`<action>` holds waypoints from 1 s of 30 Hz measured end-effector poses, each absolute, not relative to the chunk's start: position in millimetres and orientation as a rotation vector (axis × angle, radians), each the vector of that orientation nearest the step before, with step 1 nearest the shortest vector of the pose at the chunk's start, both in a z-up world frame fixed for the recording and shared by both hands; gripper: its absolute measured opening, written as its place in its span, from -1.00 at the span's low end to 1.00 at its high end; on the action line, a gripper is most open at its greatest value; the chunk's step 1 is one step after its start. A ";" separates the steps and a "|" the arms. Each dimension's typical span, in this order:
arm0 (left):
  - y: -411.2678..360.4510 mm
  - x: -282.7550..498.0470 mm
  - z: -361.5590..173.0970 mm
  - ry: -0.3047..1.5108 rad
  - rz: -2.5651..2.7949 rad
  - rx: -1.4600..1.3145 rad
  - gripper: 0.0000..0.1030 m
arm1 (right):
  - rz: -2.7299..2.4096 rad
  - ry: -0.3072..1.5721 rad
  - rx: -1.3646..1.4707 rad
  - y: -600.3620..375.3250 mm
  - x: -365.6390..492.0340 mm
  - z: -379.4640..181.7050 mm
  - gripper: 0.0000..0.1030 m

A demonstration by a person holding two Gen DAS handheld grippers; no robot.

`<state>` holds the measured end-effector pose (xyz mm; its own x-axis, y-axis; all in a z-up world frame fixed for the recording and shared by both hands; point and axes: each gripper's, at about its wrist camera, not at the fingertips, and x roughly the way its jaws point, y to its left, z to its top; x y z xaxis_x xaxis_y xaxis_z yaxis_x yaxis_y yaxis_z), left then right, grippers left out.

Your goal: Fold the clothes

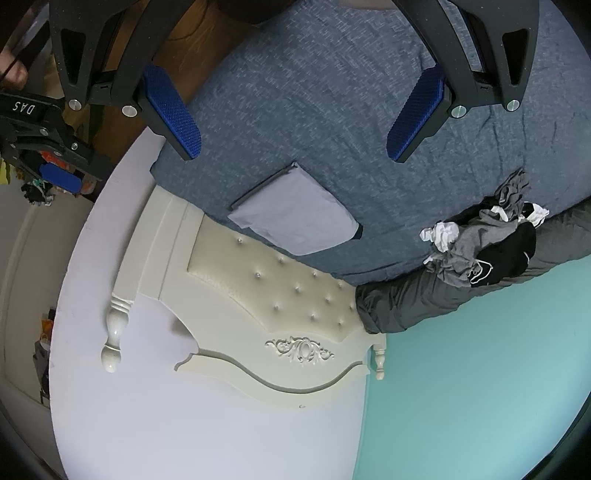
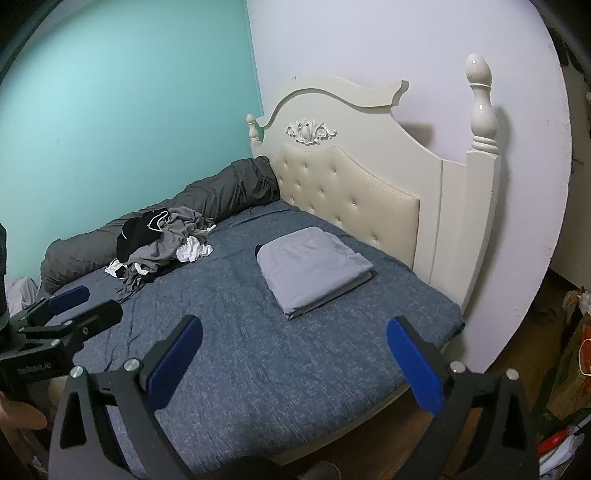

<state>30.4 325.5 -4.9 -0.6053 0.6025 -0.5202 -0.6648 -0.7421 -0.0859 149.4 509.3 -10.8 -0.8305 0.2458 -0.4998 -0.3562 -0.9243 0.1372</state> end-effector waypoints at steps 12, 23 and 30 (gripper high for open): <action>315.2 43.6 -16.2 0.163 2.315 -0.687 0.99 | 2.713 0.328 -0.691 501.5 160.6 -19.0 0.96; 304.6 49.3 -21.1 0.158 2.336 -0.691 0.99 | 2.709 0.326 -0.699 493.8 166.7 -32.7 0.96; 299.6 54.2 -24.4 0.159 2.334 -0.682 0.99 | 2.708 0.325 -0.711 490.0 169.9 -38.4 0.96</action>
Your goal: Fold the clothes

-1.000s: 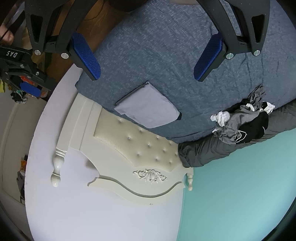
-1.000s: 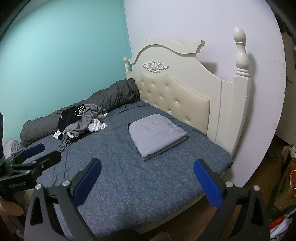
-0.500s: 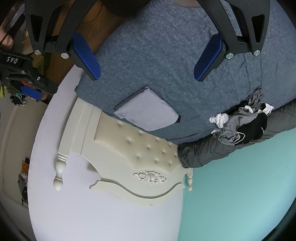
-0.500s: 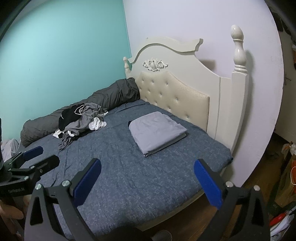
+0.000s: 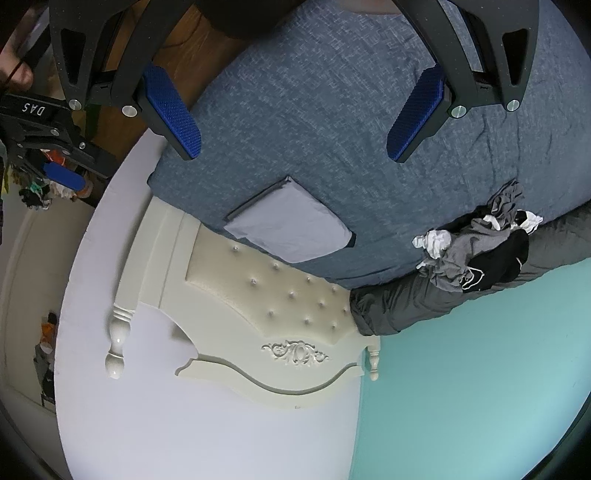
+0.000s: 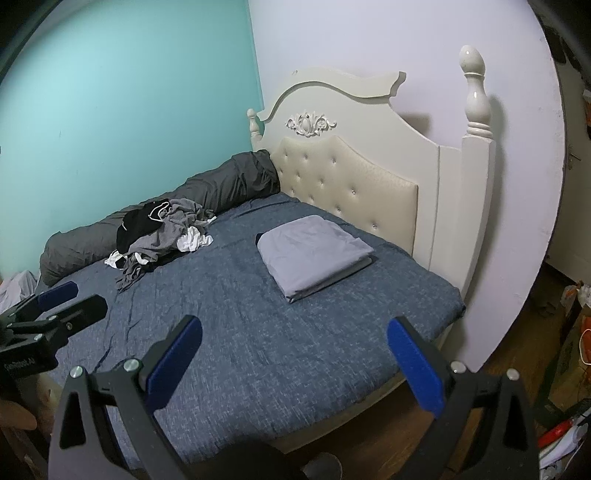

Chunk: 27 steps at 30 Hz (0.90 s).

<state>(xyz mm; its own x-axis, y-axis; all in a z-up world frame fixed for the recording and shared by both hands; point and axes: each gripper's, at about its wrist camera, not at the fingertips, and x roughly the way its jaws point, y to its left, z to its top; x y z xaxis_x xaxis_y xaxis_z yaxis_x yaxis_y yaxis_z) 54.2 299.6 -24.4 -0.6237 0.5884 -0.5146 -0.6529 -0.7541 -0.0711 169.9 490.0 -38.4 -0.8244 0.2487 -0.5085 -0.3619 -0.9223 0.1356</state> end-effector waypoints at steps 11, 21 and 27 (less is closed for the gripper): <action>298.6 56.3 -28.4 0.152 2.324 -0.690 0.99 | 2.696 0.325 -0.718 491.0 170.5 -43.1 0.96; 296.5 58.3 -29.2 0.153 2.328 -0.687 0.99 | 2.690 0.332 -0.729 492.6 170.8 -46.0 0.96; 296.2 57.5 -29.4 0.146 2.325 -0.688 0.99 | 2.689 0.334 -0.733 492.9 170.2 -47.3 0.96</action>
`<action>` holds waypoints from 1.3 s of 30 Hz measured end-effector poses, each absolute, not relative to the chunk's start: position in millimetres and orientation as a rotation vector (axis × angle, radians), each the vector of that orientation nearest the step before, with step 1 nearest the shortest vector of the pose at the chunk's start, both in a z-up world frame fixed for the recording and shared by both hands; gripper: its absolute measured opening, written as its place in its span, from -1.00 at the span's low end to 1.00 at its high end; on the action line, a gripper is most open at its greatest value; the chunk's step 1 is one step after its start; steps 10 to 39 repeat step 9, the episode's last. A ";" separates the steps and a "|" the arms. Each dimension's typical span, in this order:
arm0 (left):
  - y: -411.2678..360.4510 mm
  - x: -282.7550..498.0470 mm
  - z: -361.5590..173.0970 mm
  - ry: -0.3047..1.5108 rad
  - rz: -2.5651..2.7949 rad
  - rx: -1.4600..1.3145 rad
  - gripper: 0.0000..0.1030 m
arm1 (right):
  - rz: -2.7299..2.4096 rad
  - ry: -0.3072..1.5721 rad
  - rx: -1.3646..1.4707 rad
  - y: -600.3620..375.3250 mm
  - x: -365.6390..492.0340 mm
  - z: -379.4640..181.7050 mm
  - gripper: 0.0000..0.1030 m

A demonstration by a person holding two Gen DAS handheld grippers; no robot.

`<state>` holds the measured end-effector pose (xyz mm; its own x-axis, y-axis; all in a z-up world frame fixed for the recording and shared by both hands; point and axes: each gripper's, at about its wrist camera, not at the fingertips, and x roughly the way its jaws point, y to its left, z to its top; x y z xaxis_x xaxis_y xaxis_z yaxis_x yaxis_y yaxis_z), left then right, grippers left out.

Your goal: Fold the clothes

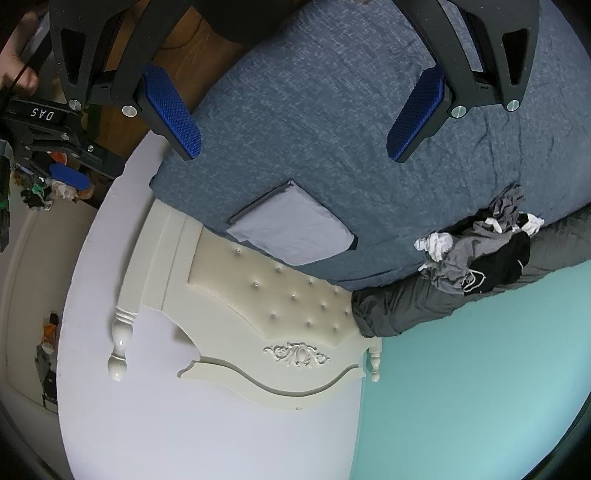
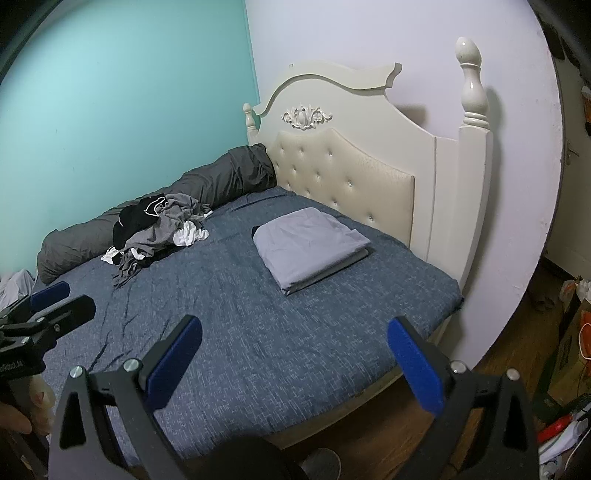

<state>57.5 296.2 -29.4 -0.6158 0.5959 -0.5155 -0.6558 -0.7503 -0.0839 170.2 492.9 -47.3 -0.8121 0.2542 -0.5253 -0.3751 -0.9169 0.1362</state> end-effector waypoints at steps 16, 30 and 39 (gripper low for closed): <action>296.3 57.3 -32.5 0.148 2.326 -0.693 0.99 | 2.690 0.340 -0.731 492.7 169.9 -47.8 0.96; 296.3 57.3 -32.5 0.148 2.326 -0.693 0.99 | 2.690 0.340 -0.731 492.7 169.9 -47.8 0.96; 296.3 57.3 -32.5 0.148 2.326 -0.693 0.99 | 2.690 0.340 -0.731 492.7 169.9 -47.8 0.96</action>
